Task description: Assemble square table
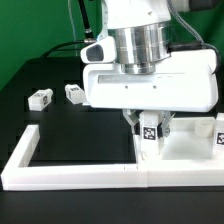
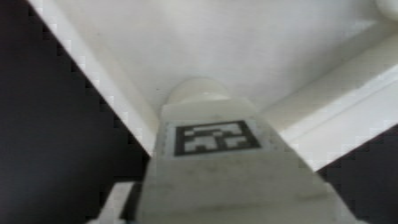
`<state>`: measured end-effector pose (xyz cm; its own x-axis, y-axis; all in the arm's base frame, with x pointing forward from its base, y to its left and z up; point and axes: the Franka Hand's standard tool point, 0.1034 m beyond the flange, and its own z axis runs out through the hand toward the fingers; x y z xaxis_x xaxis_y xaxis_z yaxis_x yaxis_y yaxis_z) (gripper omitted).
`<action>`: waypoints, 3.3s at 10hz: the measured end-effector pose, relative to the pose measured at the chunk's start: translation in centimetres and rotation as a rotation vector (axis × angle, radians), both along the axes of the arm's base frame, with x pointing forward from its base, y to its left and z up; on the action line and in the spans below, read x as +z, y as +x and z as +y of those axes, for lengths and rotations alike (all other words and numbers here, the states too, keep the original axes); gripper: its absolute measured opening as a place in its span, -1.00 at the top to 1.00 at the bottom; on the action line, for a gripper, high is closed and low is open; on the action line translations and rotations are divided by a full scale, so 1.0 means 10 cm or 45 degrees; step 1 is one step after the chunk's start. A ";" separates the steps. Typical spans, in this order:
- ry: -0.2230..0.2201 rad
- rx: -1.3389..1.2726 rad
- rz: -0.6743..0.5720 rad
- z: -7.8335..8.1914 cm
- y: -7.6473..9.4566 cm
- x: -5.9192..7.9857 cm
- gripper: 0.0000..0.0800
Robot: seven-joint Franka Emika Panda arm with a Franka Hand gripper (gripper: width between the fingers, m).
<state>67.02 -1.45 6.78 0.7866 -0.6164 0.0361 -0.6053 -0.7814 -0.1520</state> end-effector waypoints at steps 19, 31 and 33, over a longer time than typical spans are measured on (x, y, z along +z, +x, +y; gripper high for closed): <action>-0.016 0.346 0.055 0.09 0.00 0.09 -0.62; 0.292 -1.260 0.250 0.06 0.01 0.05 0.26; 0.277 -1.148 0.232 0.07 0.01 0.05 0.26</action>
Offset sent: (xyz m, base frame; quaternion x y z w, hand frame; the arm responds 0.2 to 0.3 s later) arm 0.0234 0.0223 0.0105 0.0209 -0.0723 0.4933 0.8666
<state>67.10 -0.77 7.25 -0.0075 -0.9738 -0.2274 -0.9962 0.0271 -0.0831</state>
